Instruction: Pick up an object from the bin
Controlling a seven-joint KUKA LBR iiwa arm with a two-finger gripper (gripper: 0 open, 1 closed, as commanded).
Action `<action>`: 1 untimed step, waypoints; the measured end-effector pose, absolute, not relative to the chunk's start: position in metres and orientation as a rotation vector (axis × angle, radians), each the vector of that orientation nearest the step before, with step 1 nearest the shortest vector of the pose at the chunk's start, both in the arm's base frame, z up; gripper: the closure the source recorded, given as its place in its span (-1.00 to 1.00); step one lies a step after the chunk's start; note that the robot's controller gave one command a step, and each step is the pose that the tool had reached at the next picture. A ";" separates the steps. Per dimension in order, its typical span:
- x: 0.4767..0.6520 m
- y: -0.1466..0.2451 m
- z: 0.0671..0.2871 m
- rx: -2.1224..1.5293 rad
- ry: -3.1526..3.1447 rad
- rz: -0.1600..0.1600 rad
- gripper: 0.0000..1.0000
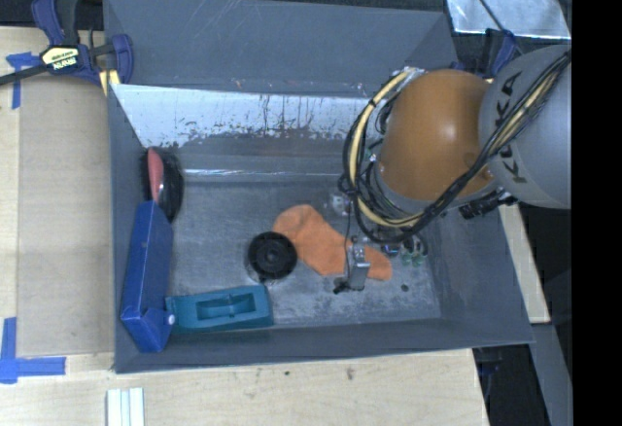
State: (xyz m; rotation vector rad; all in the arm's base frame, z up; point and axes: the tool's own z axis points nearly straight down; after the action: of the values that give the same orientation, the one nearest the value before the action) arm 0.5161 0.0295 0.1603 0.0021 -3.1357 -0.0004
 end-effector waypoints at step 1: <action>0.518 0.029 0.165 0.001 -3.144 -0.001 -1.00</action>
Offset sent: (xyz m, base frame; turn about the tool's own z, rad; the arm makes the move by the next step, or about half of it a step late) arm 0.0283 0.0050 -0.0903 -0.0865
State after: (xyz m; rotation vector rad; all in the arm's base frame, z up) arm 0.5181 0.0294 0.1645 0.0010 -3.1443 -0.0006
